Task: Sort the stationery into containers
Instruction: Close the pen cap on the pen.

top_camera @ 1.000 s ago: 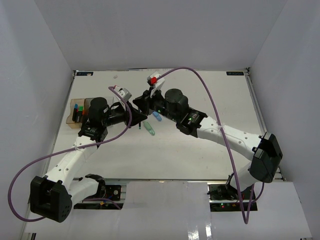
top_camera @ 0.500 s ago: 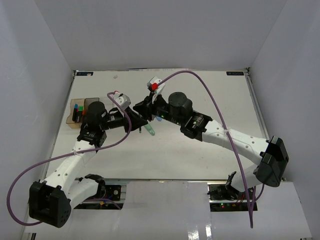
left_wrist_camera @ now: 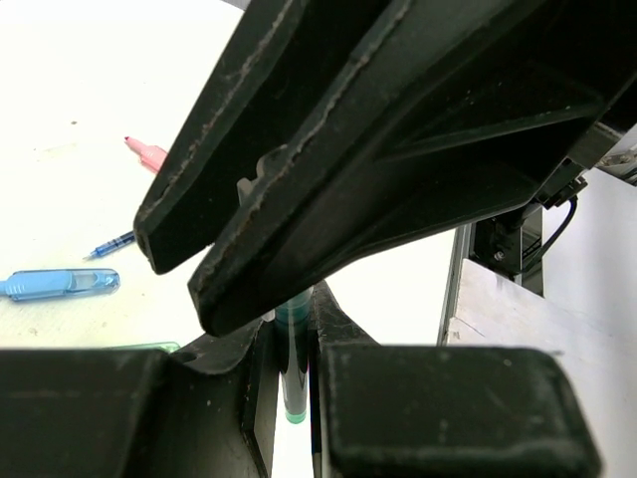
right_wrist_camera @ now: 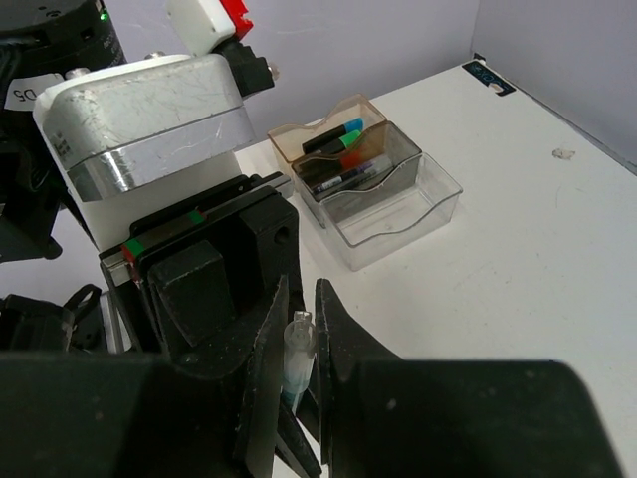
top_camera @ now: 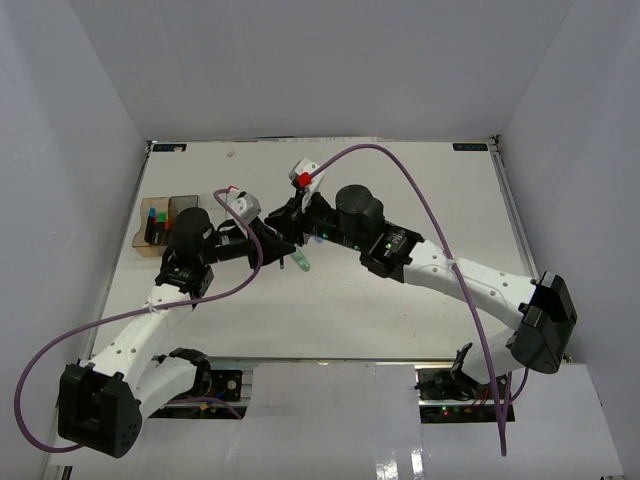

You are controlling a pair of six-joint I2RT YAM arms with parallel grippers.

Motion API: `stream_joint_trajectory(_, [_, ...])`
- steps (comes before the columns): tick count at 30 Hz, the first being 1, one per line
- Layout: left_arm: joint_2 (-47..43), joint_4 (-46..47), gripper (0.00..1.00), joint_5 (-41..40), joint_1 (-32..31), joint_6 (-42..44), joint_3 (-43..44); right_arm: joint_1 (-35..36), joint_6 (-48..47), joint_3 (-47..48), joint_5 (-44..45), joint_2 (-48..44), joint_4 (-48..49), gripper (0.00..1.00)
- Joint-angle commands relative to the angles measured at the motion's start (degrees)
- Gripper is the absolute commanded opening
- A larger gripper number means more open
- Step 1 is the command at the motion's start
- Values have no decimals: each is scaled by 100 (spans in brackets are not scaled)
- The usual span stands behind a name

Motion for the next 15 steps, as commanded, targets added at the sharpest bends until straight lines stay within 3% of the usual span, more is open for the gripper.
stream_joint_trajectory(1, [-554,1885,0,-37,122,-177,436,219,-441,-680,-851,481,-2397,8])
stream_joint_trajectory(8, [-571,1920,0,245,122,-203,454,52,-907,-820,-1361,516,-2414,8])
stream_joint_trajectory(15, [-668,1727,0,-88,122,-72,463,-194,-864,-1058,-1608,516,-2467,8])
